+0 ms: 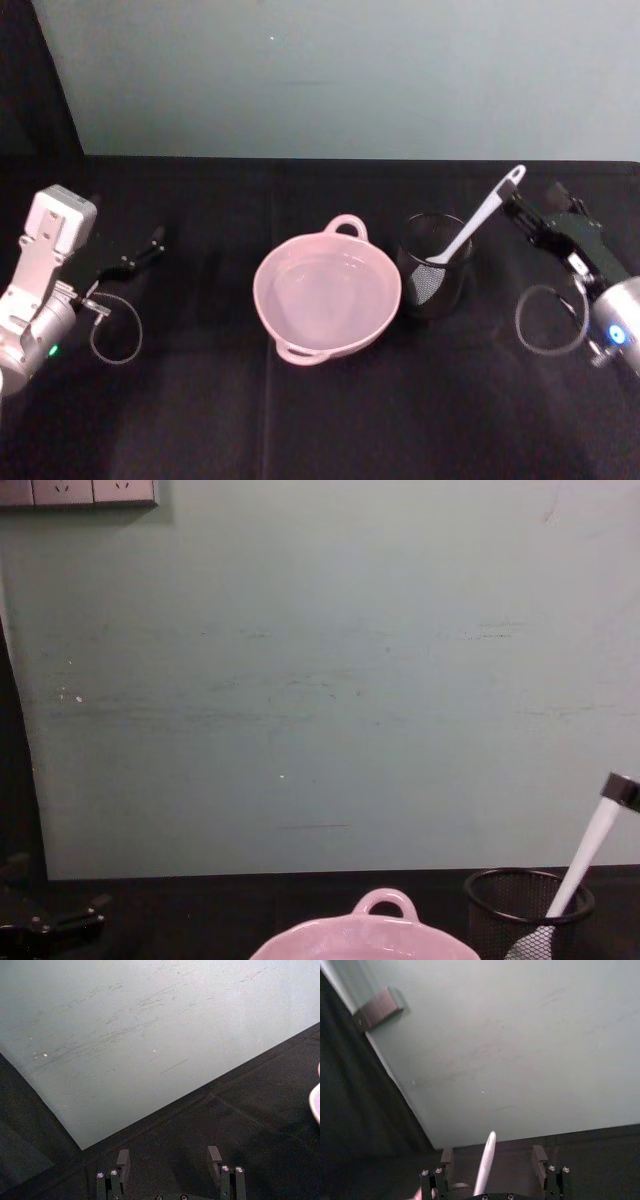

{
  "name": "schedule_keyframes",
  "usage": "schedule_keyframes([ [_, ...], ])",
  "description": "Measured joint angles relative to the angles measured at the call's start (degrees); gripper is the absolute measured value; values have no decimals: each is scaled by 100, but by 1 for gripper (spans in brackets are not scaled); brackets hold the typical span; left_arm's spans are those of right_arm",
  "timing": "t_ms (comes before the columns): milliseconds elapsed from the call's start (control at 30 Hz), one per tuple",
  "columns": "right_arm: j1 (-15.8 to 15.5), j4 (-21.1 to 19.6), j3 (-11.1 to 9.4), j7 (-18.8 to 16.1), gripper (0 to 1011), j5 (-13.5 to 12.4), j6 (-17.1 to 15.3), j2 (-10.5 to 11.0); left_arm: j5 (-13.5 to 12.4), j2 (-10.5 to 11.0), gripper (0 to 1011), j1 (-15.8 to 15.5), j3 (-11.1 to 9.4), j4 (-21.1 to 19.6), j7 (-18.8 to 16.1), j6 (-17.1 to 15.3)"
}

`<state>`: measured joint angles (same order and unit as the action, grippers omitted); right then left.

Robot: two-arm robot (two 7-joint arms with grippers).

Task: Use the one hand to pick up the spoon and stir the clear water in the bowl.

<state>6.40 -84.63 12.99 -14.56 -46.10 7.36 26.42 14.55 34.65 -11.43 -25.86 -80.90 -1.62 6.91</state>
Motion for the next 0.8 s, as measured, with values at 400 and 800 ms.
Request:
schedule_keyframes([
  [400, 513, 548, -164, -241, 982, -844, -839, -497, 0, 0, 1011, 0, 0, 0, 0, 0],
  [800, 550, 649, -168, -127, 678, -996, -939, -544, 0, 0, 1011, 0, 0, 0, 0, 0],
])
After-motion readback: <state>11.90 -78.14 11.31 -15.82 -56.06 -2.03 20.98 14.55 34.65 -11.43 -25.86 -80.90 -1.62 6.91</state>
